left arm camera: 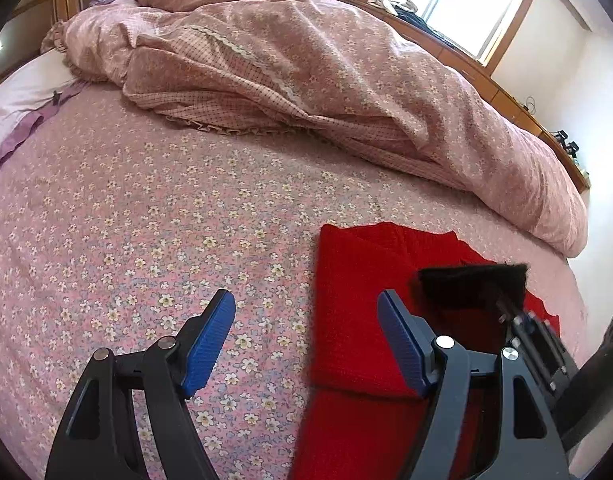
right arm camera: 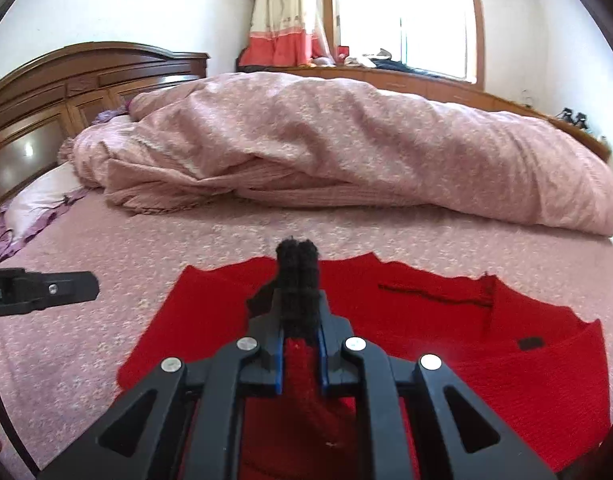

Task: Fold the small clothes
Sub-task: 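Carry the sleeve across the cardigan with the right tool and release, then grasp the cardigan side edge with both tools and fold it over the other half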

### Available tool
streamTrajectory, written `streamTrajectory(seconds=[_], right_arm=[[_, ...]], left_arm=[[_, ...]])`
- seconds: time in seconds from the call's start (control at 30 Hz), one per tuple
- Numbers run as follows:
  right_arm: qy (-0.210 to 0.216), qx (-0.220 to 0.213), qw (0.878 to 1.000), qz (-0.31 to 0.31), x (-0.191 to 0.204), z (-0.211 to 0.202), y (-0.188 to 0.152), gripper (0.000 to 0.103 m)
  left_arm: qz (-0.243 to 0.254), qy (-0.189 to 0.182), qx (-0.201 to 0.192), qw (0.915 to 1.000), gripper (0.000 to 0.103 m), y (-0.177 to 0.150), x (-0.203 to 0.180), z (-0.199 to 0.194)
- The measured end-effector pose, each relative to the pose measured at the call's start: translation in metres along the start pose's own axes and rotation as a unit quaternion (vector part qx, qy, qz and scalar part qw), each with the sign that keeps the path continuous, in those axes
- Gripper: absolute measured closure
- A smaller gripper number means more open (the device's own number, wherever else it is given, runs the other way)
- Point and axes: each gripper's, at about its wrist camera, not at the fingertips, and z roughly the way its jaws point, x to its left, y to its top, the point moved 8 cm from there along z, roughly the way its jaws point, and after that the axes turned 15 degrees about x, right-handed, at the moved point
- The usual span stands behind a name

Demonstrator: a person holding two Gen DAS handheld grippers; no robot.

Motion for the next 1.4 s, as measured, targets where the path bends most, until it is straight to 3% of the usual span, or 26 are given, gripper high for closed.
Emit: streamTrajectory(seconds=[0.17,0.3,0.47,0.57,0.63,0.67,0.73,0.8,0.87,0.9,1.0,1.13,1.23,1.33,1.4], right_arm=[[-0.045,-0.075,0.995,0.045,-0.036,-0.041,0.029,0.091],[-0.099,-0.14,0.984,0.053,-0.075,-0.087,0.047,0.091],[-0.069,-0.096,0.993,0.026,-0.053,-0.057,0.034,0.091],[-0.016,-0.023,0.999,-0.036,-0.003,-0.009,0.007,0.091],[0.008,0.033,0.997,-0.076,0.023,0.021,-0.015,0.089],[0.006,0.057,0.994,-0.088,0.03,0.032,-0.022,0.087],[0.015,0.066,0.994,-0.091,0.032,0.031,-0.021,0.074],[0.086,0.059,0.992,-0.069,0.029,0.017,-0.013,0.039],[0.165,0.064,0.983,-0.051,0.024,-0.001,-0.01,0.026],[0.186,0.063,0.979,-0.046,0.019,-0.009,-0.009,0.026],[0.197,0.063,0.977,-0.05,-0.013,-0.038,-0.014,0.025],[0.13,0.053,0.986,-0.09,-0.084,-0.062,-0.022,0.023],[0.075,0.08,0.988,-0.112,-0.14,-0.049,-0.028,0.023],[0.066,0.112,0.989,-0.073,-0.195,-0.026,-0.037,0.025],[0.057,0.133,0.988,-0.055,-0.22,-0.01,-0.043,0.027]], left_arm=[[0.005,-0.001,-0.002,1.0,0.034,0.002,0.0,-0.001],[0.0,-0.01,0.005,0.9999,0.034,0.0,-0.002,0.001],[0.018,0.015,-0.004,0.9997,0.034,-0.001,-0.006,0.003],[0.016,0.019,-0.003,0.9997,0.034,0.0,-0.002,0.004],[0.008,0.015,0.001,0.9999,0.034,0.0,0.002,0.006],[0.002,0.01,0.004,0.9999,0.034,0.0,0.004,0.006],[-0.002,0.003,0.007,1.0,0.034,0.0,0.005,0.007],[0.0,0.003,0.009,1.0,0.034,-0.001,0.004,0.009],[0.006,0.003,0.011,0.9999,0.034,-0.003,0.002,0.011],[0.011,0.001,0.014,0.9998,0.034,-0.004,-0.001,0.012],[0.027,-0.009,0.015,0.9995,0.034,-0.008,-0.011,0.012],[0.053,-0.035,0.01,0.9979,0.034,-0.002,-0.039,0.01],[0.103,-0.057,0.017,0.9929,0.034,0.007,-0.074,0.018],[0.153,-0.064,0.05,0.985,0.034,0.003,-0.101,0.043],[0.152,-0.056,0.074,0.9841,0.034,-0.002,-0.104,0.064]])
